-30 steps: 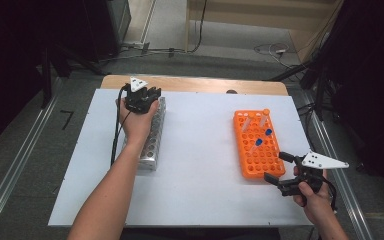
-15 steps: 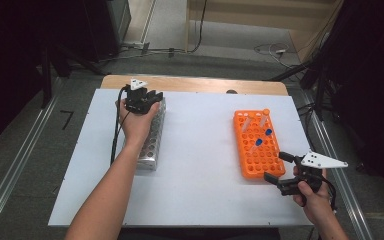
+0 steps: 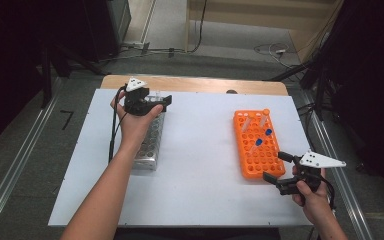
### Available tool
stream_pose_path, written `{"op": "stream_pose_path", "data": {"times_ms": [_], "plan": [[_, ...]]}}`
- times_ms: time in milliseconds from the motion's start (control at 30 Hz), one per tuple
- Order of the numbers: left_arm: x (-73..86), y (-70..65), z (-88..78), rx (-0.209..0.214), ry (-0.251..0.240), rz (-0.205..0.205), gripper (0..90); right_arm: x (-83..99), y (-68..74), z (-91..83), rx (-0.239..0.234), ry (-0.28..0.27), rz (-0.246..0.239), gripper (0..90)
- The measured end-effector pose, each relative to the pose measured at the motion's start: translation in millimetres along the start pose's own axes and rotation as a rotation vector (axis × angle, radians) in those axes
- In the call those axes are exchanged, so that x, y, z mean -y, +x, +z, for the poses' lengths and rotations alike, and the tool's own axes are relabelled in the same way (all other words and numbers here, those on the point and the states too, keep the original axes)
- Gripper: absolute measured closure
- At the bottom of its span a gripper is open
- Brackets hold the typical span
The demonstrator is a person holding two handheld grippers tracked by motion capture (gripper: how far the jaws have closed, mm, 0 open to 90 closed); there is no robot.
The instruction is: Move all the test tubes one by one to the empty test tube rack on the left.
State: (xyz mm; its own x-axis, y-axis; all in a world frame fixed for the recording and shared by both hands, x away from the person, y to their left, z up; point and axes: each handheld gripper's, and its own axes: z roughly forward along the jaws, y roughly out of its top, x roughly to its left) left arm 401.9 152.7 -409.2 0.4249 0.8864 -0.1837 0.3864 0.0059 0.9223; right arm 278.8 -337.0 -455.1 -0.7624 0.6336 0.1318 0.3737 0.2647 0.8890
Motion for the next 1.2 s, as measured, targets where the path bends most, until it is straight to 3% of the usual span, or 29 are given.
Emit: {"op": "stream_pose_path", "data": {"times_ms": [133,367,567,1100,1200], "plan": [[0.3,-8.1,-13.0,0.043,-0.013,0.003,0.6,-0.6,0.2,1.0,0.0,-0.001,-0.001,0.0],[7.1,-25.4,-35.8,0.089,-0.035,0.037,0.1,-2.1,-0.2,4.1,0.009,-0.002,0.008,0.0],[13.1,-39.8,-56.4,0.079,-0.057,0.061,0.1,-3.6,0.0,8.9,0.013,0.0,0.022,0.0],[42.4,-64.7,-97.7,0.142,-0.077,0.074,0.1,-8.6,2.1,28.5,-0.008,0.019,0.045,0.0],[49.1,-69.6,-102.5,0.153,-0.073,0.071,0.1,-9.2,2.9,34.2,0.012,0.024,0.054,3.6]]}}
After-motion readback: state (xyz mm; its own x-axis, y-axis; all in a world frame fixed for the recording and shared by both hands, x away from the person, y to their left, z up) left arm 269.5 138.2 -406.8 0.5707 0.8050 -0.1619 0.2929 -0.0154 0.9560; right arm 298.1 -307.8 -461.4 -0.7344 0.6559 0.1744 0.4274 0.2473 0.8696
